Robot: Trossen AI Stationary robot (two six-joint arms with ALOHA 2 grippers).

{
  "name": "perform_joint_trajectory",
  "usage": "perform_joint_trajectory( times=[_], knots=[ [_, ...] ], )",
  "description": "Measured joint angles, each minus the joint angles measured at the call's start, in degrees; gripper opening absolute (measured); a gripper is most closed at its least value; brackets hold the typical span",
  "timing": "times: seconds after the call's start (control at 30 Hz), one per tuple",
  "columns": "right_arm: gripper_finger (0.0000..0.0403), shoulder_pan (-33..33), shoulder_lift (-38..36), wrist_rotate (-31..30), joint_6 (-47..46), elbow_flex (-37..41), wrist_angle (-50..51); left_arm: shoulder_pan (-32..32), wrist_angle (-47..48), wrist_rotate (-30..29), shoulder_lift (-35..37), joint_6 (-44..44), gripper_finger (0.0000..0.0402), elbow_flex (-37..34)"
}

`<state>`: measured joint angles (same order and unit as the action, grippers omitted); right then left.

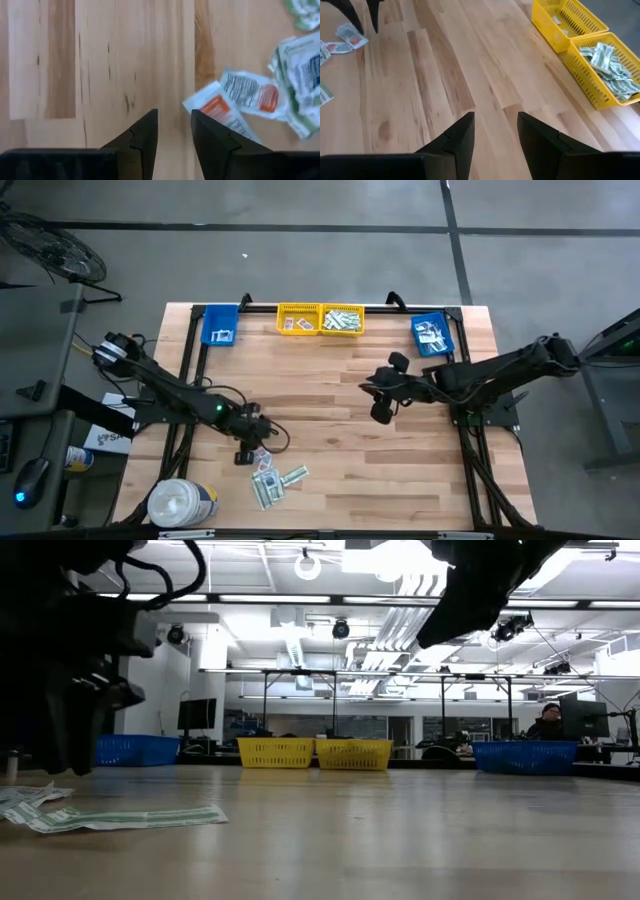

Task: Pick & Place First Aid Supplies
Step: Put the orange ointment pack into the left yellow bin

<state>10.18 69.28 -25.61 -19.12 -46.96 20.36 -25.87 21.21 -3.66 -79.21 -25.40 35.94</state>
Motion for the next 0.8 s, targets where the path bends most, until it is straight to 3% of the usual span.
perform_joint_trajectory(
  times=[0.63,0.8],
  knots=[
    [0.0142,0.06,4.72,-0.83,-0.19,0.0,-0.07,-0.55,-3.1,0.46,-3.44,7.55,0.0117,0.03],
    [0.0142,0.06,4.72,-0.9,-0.22,0.0,-0.14,-1.71,-4.01,-2.55,-5.91,9.14,0.0117,0.16]
  ],
)
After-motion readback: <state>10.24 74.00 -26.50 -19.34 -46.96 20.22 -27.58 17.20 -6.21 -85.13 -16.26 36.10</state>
